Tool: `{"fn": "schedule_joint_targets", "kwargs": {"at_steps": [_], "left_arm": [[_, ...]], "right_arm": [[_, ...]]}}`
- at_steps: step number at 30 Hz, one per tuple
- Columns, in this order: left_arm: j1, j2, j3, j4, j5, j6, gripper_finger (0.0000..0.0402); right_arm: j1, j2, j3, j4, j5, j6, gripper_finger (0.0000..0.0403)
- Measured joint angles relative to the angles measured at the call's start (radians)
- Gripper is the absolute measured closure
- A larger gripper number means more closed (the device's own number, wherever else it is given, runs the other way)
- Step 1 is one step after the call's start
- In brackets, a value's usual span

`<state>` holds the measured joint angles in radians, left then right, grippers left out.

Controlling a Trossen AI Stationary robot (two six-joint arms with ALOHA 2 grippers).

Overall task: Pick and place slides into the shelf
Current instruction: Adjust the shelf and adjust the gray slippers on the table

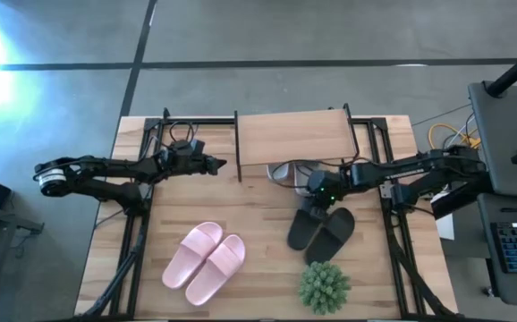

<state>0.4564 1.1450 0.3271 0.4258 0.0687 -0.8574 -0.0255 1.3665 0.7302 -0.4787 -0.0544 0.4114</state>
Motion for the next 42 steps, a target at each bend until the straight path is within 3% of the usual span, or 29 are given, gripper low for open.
{"fn": "schedule_joint_targets", "kwargs": {"at_steps": [10, 22, 36, 42], "left_arm": [[0.0, 0.0, 0.0, 0.002, -0.002, -0.001, 0.0402], [0.0, 0.0, 0.0, 0.002, -0.03, -0.001, 0.0402], [0.0, 0.001, 0.0, 0.001, -0.033, 0.0, 0.0402], [-0.001, 0.001, 0.0, 0.001, -0.033, 0.0, 0.0402]], "right_arm": [[-0.007, 0.053, 0.035, 0.072, 0.168, -0.016, 0.0394], [-0.025, 0.017, 0.051, 0.005, 0.182, -0.035, 0.0394], [-0.027, 0.184, 0.053, 0.149, 0.187, -0.073, 0.0394], [-0.027, 0.216, 0.055, 0.13, 0.35, -0.072, 0.0394]]}}
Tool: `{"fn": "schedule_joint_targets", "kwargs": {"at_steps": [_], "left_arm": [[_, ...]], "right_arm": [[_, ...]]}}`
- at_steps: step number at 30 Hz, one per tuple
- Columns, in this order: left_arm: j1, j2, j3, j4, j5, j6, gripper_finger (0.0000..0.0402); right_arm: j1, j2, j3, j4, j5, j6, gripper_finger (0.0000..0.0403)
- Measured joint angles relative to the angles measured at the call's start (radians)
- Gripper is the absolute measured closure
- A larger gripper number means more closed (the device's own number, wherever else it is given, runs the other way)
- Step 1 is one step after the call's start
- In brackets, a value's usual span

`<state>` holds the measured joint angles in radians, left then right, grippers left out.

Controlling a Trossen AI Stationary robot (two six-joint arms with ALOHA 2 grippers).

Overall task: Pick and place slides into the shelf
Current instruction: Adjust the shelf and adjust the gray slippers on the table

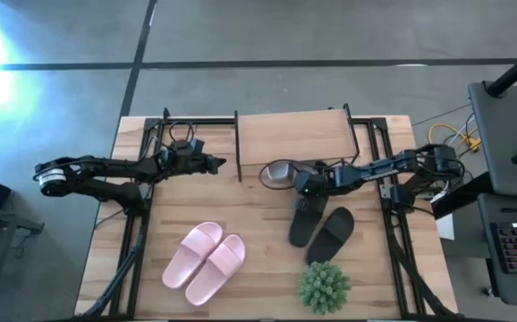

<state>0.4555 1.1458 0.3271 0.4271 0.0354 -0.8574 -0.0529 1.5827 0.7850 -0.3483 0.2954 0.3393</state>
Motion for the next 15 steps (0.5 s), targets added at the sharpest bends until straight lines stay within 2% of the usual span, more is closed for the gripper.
{"fn": "schedule_joint_targets", "kwargs": {"at_steps": [6, 15], "left_arm": [[0.0, 0.0, 0.0, 0.0, 0.0, 0.0, 0.0402], [0.0, 0.0, 0.0, 0.001, 0.001, 0.0, 0.0402]], "right_arm": [[-0.012, -0.023, 0.003, -0.002, 0.145, 0.0, 0.0394], [-0.039, -0.031, 0.003, -0.006, 0.111, -0.007, 0.0394]]}}
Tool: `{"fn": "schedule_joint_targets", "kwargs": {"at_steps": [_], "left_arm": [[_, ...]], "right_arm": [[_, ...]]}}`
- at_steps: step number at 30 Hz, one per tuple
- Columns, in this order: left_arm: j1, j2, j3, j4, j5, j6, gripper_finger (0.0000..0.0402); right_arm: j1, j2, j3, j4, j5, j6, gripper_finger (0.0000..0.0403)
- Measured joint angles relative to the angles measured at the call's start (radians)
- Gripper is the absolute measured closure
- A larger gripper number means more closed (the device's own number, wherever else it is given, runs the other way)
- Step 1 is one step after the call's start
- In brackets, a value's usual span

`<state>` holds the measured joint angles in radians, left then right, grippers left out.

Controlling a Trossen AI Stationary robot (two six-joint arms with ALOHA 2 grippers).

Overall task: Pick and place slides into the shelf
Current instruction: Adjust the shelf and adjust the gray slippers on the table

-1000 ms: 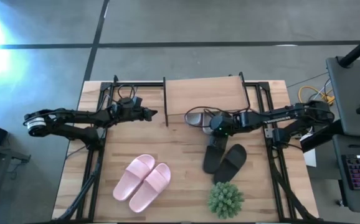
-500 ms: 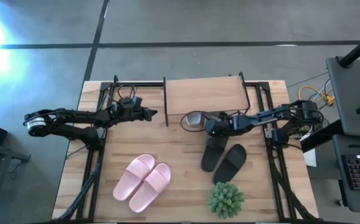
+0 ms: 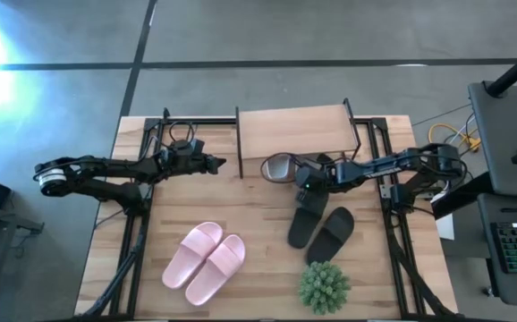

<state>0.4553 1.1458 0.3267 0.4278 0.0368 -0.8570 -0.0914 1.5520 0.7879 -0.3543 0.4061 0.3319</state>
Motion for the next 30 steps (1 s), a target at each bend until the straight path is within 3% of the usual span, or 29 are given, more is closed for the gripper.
{"fn": "schedule_joint_targets", "kwargs": {"at_steps": [8, 15, 17, 20, 24, 26, 30], "left_arm": [[0.0, 0.0, 0.0, 0.0, 0.001, 0.0, 0.0402], [0.0, 0.0, 0.0, 0.0, 0.0, -0.002, 0.0402], [0.0, 0.0, 0.0, 0.0, 0.0, -0.004, 0.0402], [0.0, 0.0, 0.0, 0.0, -0.001, -0.025, 0.0402], [0.0, 0.0, 0.0, 0.0, -0.001, -0.027, 0.0402], [0.0, 0.0, 0.0, 0.0, 0.0, -0.027, 0.0402], [0.0, 0.0, 0.0, 0.0, -0.001, -0.027, 0.0402]], "right_arm": [[0.044, -0.125, 0.001, -0.003, -0.238, 0.026, 0.0394], [0.12, -0.304, 0.001, -0.005, -0.323, 0.011, 0.0394], [0.131, -0.371, 0.001, -0.022, -0.254, 0.067, 0.0394], [0.135, -0.494, 0.002, -0.088, -0.009, 0.209, 0.0394], [0.124, -0.654, 0.027, -0.328, 0.302, 0.386, 0.0394], [0.108, -0.718, 0.043, -0.466, 0.355, 0.457, 0.0394], [0.062, -0.809, 0.047, -0.681, 0.349, 0.65, 0.0394]]}}
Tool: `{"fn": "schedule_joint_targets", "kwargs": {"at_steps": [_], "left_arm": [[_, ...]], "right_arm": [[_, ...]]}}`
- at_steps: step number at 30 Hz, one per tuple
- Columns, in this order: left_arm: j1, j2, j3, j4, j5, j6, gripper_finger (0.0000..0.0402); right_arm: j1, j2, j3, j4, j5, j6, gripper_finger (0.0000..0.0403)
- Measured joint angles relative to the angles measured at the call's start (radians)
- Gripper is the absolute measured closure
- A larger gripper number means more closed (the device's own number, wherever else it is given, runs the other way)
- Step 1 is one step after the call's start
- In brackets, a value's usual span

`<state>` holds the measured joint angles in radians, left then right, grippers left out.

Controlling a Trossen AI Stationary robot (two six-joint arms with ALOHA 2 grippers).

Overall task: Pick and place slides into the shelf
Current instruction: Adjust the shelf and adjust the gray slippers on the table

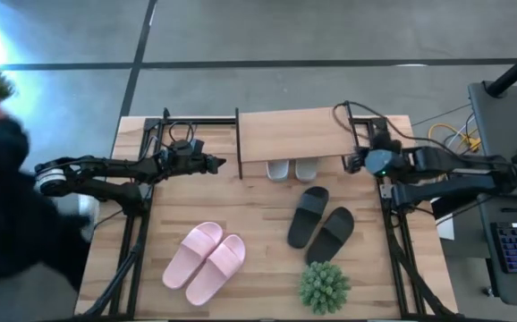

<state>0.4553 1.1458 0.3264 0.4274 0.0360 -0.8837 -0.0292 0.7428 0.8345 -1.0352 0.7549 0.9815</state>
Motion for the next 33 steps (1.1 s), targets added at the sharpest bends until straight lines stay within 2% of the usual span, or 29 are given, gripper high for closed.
{"fn": "schedule_joint_targets", "kwargs": {"at_steps": [6, 13, 16, 20, 23, 27, 33], "left_arm": [[0.0, 0.0, 0.0, 0.0, 0.0, 0.0, 0.0402], [0.0, 0.0, 0.0, 0.0, 0.0, -0.002, 0.0402], [0.001, 0.0, 0.0, 0.0, 0.001, -0.031, 0.0402], [0.001, 0.0, 0.0, 0.0, 0.006, -0.053, 0.0402], [0.001, 0.0, 0.0, 0.0, 0.016, -0.054, 0.0402], [0.001, 0.0, 0.0, 0.001, 0.041, -0.054, 0.0402], [0.0, 0.0, 0.0, 0.001, 0.079, -0.053, 0.0402]], "right_arm": [[-0.043, -0.057, -0.009, -0.322, -0.002, 0.455, 0.0394], [-0.088, -0.119, -0.043, -0.325, 0.012, 0.535, 0.0394], [-0.12, -0.137, -0.07, -0.271, -0.012, 0.574, 0.0394], [-0.153, -0.152, -0.129, -0.101, -0.063, 0.576, 0.0394], [-0.191, -0.151, -0.178, -0.031, -0.03, 0.635, 0.0394], [-0.263, -0.151, -0.229, -0.02, -0.032, 0.691, 0.0394], [-0.33, -0.167, -0.294, 0.265, -0.106, 0.518, 0.0394]]}}
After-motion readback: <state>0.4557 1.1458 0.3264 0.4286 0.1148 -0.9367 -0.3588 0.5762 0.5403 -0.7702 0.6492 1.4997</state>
